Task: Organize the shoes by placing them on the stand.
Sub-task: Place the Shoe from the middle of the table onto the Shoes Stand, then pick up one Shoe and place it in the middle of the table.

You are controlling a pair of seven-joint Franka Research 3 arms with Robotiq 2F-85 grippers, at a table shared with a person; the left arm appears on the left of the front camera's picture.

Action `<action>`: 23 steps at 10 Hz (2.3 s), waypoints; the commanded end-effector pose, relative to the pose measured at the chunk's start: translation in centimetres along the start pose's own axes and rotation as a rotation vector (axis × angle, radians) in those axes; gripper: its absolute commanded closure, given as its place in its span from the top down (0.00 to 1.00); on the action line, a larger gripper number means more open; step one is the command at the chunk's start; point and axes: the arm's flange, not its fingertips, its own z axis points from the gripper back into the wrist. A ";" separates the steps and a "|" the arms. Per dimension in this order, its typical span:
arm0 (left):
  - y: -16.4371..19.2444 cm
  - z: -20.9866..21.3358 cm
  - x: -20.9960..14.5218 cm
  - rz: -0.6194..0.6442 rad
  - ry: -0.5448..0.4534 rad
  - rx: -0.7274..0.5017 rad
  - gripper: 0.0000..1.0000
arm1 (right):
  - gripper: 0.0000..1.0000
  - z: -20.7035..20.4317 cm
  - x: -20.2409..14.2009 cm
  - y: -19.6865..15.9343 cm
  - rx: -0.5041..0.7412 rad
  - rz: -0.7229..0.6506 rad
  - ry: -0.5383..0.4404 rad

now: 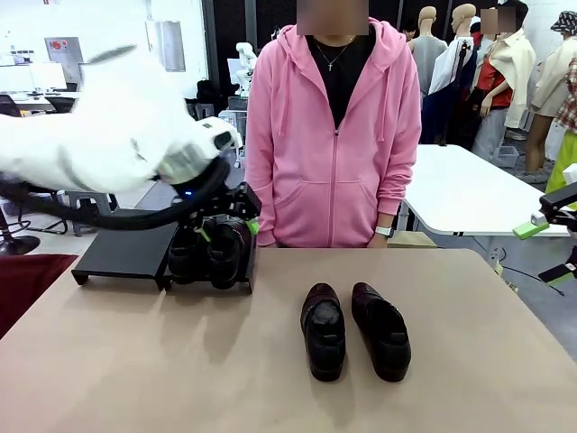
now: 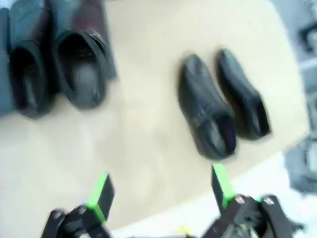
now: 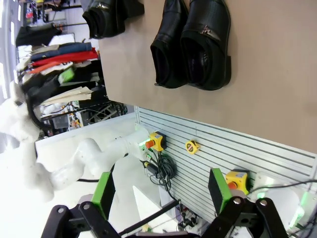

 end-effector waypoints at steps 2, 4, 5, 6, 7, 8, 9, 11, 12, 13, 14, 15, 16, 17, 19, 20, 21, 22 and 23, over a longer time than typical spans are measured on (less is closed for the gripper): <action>7.5 7.7 -8.5 0.099 0.139 -0.191 1.00 | 1.00 0.3 -0.1 0.3 -0.007 -0.013 0.004; 12.7 8.3 -13.2 0.320 0.030 -0.316 1.00 | 1.00 0.3 -0.1 0.3 -0.007 -0.013 0.004; 15.8 8.5 -14.4 0.385 -0.034 -0.361 1.00 | 1.00 0.3 -0.1 0.3 -0.007 -0.013 0.004; 17.9 8.4 -14.8 0.414 -0.075 -0.382 1.00 | 1.00 0.3 -0.1 0.3 -0.007 -0.013 0.004; 19.1 8.2 -14.0 0.440 -0.144 -0.376 1.00 | 1.00 0.3 -0.1 0.3 -0.007 -0.013 0.004; 16.6 9.9 -13.7 0.389 0.006 -0.349 1.00 | 1.00 0.3 -0.1 0.3 -0.007 -0.013 0.004; 16.6 9.9 -13.7 0.389 0.006 -0.349 1.00 | 1.00 0.3 -0.1 0.3 -0.007 -0.013 0.004; 16.6 9.9 -13.7 0.389 0.006 -0.349 1.00 | 1.00 0.3 -0.1 0.3 -0.007 -0.013 0.004; 16.6 9.9 -13.7 0.389 0.006 -0.349 1.00 | 1.00 0.3 -0.1 0.3 -0.007 -0.013 0.004; 16.6 9.9 -13.7 0.389 0.006 -0.349 1.00 | 1.00 0.3 -0.1 0.3 -0.007 -0.013 0.004; 16.6 9.9 -13.7 0.389 0.006 -0.349 1.00 | 1.00 0.3 -0.1 0.3 -0.007 -0.013 0.004; 16.6 9.9 -13.7 0.389 0.006 -0.349 1.00 | 1.00 0.3 -0.1 0.3 -0.007 -0.013 0.004; 16.6 9.9 -13.7 0.389 0.006 -0.349 1.00 | 1.00 0.3 -0.1 0.3 -0.007 -0.013 0.004; 16.6 9.9 -13.7 0.389 0.006 -0.349 1.00 | 1.00 0.3 -0.1 0.3 -0.007 -0.013 0.004; 16.6 9.9 -13.7 0.389 0.006 -0.349 1.00 | 1.00 0.3 -0.1 0.3 -0.007 -0.013 0.004; 16.6 9.9 -13.7 0.389 0.006 -0.349 1.00 | 1.00 0.0 0.0 0.0 0.000 0.000 -0.001; 16.6 9.9 -13.7 0.389 0.006 -0.349 1.00 | 1.00 -4.3 2.5 4.0 -0.173 0.052 0.079; 16.6 9.9 -13.7 0.389 0.006 -0.349 1.00 | 1.00 -9.8 5.1 8.3 -0.335 0.104 0.210; 16.6 9.9 -13.7 0.389 0.006 -0.349 1.00 | 1.00 -15.5 7.0 12.0 -0.444 0.130 0.305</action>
